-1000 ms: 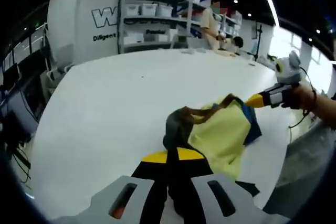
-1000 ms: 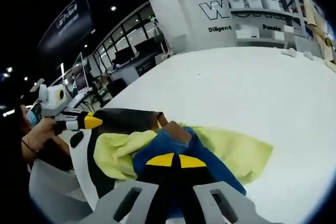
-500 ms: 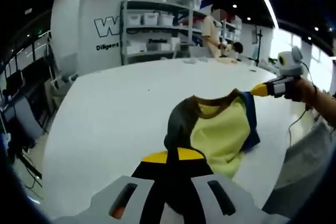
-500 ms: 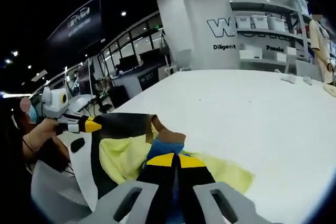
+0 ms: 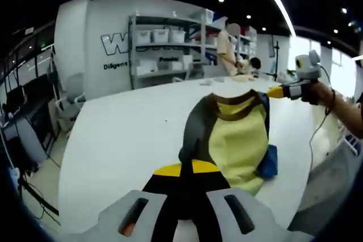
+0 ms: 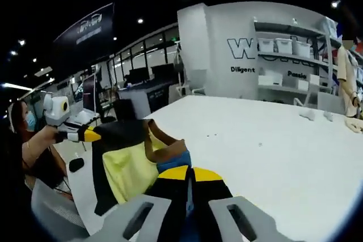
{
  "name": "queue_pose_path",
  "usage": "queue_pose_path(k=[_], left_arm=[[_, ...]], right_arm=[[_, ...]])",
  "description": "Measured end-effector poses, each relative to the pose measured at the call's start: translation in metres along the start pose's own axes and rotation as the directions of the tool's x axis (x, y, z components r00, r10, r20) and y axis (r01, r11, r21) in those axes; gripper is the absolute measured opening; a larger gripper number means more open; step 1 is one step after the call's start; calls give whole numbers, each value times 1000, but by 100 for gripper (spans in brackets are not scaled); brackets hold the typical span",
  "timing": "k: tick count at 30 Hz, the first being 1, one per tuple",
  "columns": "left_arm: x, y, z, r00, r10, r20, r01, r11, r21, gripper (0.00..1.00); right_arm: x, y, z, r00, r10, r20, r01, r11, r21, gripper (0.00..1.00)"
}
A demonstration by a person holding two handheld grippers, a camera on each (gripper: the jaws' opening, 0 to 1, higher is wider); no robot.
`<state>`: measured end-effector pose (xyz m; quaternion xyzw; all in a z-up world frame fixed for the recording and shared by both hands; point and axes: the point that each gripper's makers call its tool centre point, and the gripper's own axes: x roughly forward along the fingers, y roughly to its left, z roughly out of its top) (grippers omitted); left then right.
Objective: Fold the garment on the visible template until the final outline fits inside the template.
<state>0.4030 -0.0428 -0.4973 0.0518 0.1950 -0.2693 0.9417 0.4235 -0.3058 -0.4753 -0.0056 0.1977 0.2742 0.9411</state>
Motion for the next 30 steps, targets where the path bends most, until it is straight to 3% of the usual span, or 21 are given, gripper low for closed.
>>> queue_pose_path(k=[8, 13, 21, 30], left_arm=[[17, 17, 10, 1000, 12, 19, -12, 1000, -18, 1], [35, 22, 10, 999, 32, -24, -31, 998, 54, 1], [64, 40, 16, 998, 56, -43, -53, 996, 68, 1], [103, 66, 7, 991, 89, -100, -81, 994, 75, 1]], right_arm=[[20, -18, 8, 1000, -21, -23, 21, 1000, -11, 0], [38, -29, 13, 999, -25, -42, 25, 1000, -18, 0], [72, -48, 23, 996, -46, -73, 43, 998, -34, 0], [115, -78, 24, 988, -89, -123, 83, 995, -53, 0]])
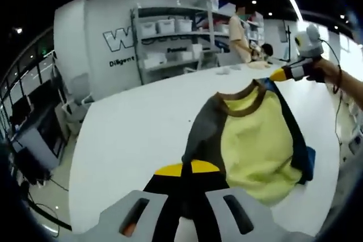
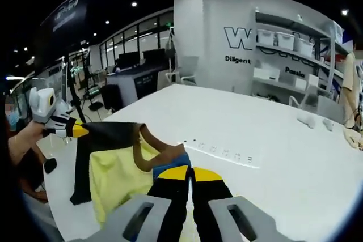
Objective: Fold the garment on the visible template until the final outline fits inside the template.
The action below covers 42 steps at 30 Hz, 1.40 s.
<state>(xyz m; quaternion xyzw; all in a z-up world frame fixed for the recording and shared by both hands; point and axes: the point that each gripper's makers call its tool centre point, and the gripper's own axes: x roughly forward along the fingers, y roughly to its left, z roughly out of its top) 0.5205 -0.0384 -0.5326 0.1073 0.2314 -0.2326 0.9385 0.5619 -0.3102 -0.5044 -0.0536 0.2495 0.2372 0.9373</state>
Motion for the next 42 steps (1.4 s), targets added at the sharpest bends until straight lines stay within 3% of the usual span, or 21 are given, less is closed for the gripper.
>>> queue_pose_path(k=[7, 11, 17, 27, 35, 42], left_arm=[[40, 15, -15, 998, 25, -53, -26, 999, -25, 1], [59, 18, -27, 996, 24, -88, -25, 1000, -18, 1], [82, 24, -46, 990, 1, -141, -9, 998, -57, 1], [105, 40, -78, 969, 14, -247, -11, 1000, 14, 1], [115, 54, -97, 952, 27, -304, -45, 998, -53, 1], [116, 54, -95, 953, 40, -302, -44, 999, -8, 1]], right_arm=[[37, -18, -4, 998, -43, -35, 42, 999, -19, 0], [58, -33, -16, 992, -110, -58, 107, 992, -60, 0], [92, -39, -39, 990, -106, -90, 105, 994, -12, 0], [131, -48, -71, 974, -118, -194, 114, 993, -33, 0], [152, -55, -91, 957, -132, -260, 124, 991, -47, 0], [155, -55, -103, 957, -130, -261, 143, 989, 29, 0]])
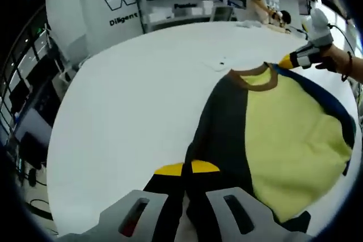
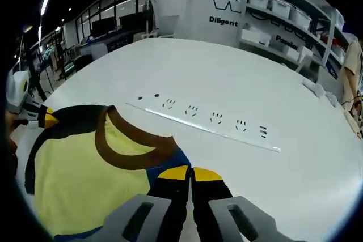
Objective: Fold the garment on the visible template until the final outline fits inside the template.
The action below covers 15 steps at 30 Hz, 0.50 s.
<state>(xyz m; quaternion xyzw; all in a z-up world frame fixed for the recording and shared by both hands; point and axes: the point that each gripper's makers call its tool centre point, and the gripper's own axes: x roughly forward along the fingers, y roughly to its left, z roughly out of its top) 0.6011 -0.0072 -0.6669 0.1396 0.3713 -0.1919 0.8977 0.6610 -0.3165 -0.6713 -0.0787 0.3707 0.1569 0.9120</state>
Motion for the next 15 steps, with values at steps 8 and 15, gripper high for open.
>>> queue_pose_path(k=[8, 15], left_arm=[[-5, 6, 0, 999, 54, 4, -54, 998, 31, 12], [-22, 3, 10, 997, 52, 65, -53, 998, 16, 39]], right_arm=[[-4, 1, 7, 997, -11, 81, 3, 996, 94, 0], [-30, 15, 15, 989, 37, 145, -66, 976, 207, 34]])
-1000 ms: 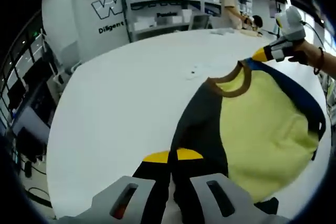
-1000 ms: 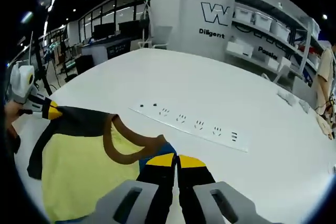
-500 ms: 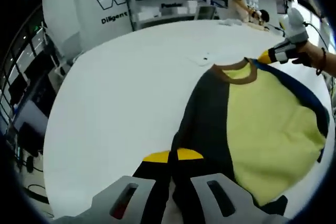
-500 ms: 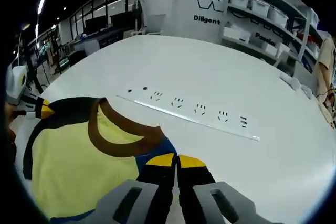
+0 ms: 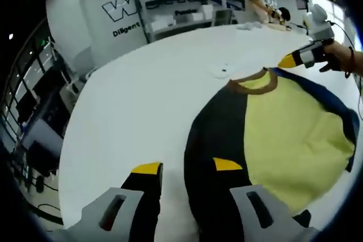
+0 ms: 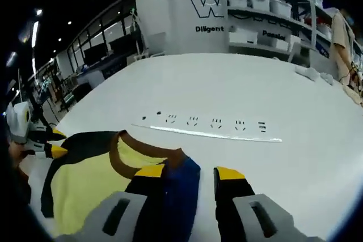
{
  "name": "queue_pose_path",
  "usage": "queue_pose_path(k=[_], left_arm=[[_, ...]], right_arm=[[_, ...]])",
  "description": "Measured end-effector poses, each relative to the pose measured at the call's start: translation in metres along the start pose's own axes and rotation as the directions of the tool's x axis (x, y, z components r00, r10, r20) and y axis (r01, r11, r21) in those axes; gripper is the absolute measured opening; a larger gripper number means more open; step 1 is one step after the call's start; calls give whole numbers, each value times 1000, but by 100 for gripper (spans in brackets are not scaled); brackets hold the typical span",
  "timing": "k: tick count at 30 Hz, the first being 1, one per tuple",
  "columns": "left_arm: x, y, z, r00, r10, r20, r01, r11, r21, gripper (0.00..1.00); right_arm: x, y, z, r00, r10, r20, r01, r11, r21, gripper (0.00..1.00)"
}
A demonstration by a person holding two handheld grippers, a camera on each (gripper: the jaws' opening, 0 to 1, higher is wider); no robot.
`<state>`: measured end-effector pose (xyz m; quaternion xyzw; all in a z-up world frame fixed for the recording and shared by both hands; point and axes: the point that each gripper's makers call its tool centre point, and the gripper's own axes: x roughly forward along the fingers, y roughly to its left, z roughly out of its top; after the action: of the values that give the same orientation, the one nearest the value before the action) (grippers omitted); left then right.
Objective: Fold the garment on the visible template until the final outline fits inside the template.
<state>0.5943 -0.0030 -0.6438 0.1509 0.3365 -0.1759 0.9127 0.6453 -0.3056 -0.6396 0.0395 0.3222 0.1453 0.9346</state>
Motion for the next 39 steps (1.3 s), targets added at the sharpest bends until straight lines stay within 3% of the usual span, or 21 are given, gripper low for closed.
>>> queue_pose_path(k=[4, 12, 15, 19, 30, 39], left_arm=[[-12, -6, 3, 1000, -9, 19, 10, 1000, -29, 54], [-37, -25, 10, 998, -24, 58, 23, 1000, 21, 82], [-46, -34, 13, 995, -52, 88, 55, 998, -25, 87], [-59, -44, 9, 994, -57, 95, 60, 998, -23, 96], [-90, -65, -12, 992, -88, 94, 90, 996, -23, 99], [-104, -73, -43, 995, -85, 61, 87, 996, -21, 98]], right_arm=[[-18, 10, 5, 1000, 14, 27, -14, 1000, 13, 46], [-58, 54, -7, 993, 121, 10, -119, 988, -103, 70], [-70, 64, -19, 991, 132, -22, -134, 977, -167, 73], [-87, 76, -31, 988, 153, -33, -157, 972, -174, 73], [-128, 117, -67, 965, 249, -79, -260, 940, -219, 77], [-151, 122, -90, 956, 280, -87, -292, 937, -192, 76]])
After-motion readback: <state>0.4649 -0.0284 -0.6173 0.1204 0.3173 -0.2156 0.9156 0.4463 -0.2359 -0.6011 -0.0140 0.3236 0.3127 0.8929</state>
